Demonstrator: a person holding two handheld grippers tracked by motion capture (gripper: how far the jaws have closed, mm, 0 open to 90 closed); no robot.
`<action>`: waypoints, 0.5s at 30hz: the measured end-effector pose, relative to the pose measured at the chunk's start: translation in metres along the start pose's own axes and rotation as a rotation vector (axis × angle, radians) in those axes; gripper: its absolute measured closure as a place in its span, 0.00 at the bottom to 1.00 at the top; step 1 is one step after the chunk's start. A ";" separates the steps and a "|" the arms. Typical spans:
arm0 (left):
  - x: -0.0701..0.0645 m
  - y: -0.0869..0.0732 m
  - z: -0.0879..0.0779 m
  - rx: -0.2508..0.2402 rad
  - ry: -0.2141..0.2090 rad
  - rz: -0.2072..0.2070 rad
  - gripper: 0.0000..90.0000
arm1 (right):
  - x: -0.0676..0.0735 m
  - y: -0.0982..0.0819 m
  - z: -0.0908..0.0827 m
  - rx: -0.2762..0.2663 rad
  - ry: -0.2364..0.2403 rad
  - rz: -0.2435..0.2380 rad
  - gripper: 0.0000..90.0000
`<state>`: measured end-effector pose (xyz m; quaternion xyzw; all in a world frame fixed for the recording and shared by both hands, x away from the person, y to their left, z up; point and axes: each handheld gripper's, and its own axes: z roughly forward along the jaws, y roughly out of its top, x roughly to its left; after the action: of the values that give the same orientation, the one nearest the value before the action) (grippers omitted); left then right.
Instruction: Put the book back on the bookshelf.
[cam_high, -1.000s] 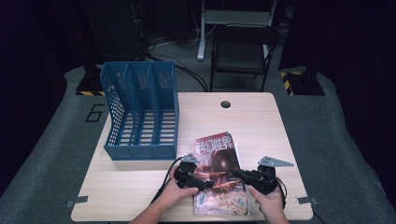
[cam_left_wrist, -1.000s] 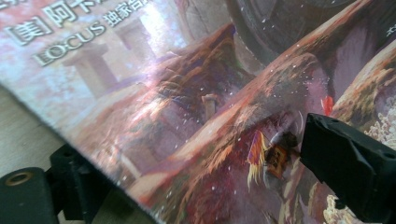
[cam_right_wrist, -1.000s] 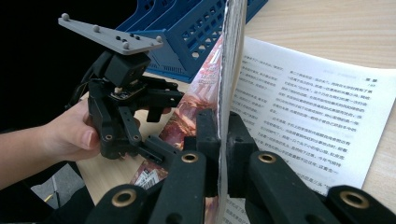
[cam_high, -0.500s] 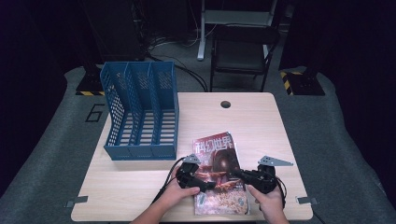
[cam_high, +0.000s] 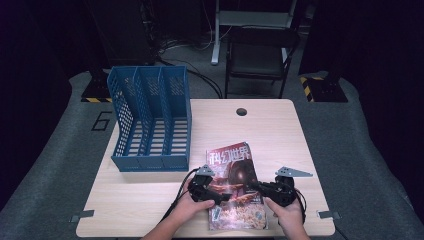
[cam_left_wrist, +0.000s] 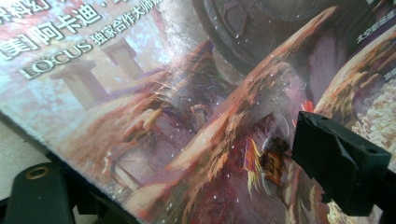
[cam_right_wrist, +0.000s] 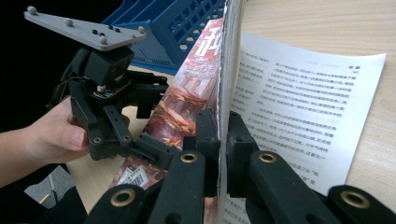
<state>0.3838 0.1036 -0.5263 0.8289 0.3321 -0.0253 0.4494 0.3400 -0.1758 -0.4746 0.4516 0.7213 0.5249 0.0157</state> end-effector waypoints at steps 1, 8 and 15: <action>0.000 0.000 0.000 -0.002 0.003 -0.005 0.17 | 0.000 0.000 0.000 0.004 -0.001 0.006 0.97; -0.004 0.000 0.003 -0.007 0.052 0.004 0.21 | -0.009 -0.003 0.007 0.060 -0.029 0.042 0.97; 0.001 0.001 0.000 -0.023 0.073 -0.039 0.34 | -0.013 -0.006 0.013 0.084 -0.038 0.071 0.96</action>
<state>0.3852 0.1037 -0.5256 0.8174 0.3644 -0.0001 0.4461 0.3507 -0.1754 -0.4906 0.4871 0.7259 0.4856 -0.0082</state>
